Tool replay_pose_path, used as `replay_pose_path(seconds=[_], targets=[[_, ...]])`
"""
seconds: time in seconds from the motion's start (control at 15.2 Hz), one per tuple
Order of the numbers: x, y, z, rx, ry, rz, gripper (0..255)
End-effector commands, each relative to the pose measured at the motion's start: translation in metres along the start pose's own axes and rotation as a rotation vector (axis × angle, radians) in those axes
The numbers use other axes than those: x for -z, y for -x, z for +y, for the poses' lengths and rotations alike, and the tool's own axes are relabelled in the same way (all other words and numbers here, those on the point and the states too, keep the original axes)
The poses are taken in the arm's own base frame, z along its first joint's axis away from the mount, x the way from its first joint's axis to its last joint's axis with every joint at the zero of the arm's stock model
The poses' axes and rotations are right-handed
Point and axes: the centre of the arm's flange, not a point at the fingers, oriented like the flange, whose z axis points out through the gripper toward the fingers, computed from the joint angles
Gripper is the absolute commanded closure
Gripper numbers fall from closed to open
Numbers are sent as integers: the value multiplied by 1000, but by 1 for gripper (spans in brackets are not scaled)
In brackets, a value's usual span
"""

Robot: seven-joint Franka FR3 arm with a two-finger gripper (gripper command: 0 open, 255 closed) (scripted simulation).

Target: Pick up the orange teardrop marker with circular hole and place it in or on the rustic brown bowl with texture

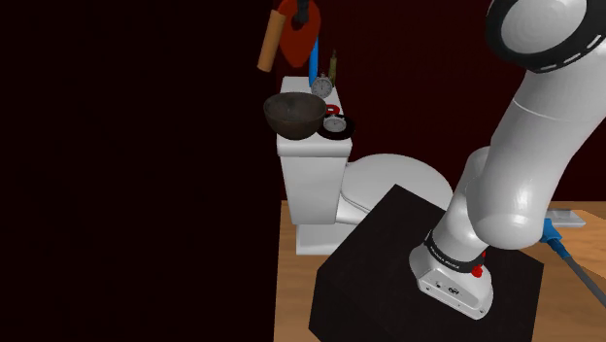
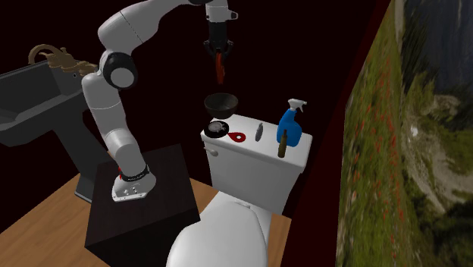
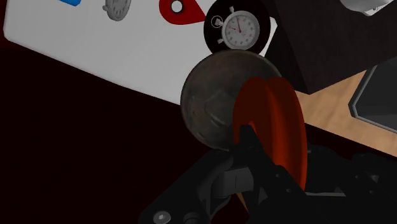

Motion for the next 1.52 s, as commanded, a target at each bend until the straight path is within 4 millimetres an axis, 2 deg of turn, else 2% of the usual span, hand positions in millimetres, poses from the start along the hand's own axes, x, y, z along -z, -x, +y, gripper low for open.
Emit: replay_pose_path(seconds=[0.0, 1.06, 1.45], targets=[[-15, -6, -3, 11, -8, -5, 255], [-99, -13, -3, 11, -8, -5, 255], [-101, -13, -3, 11, -8, -5, 255]])
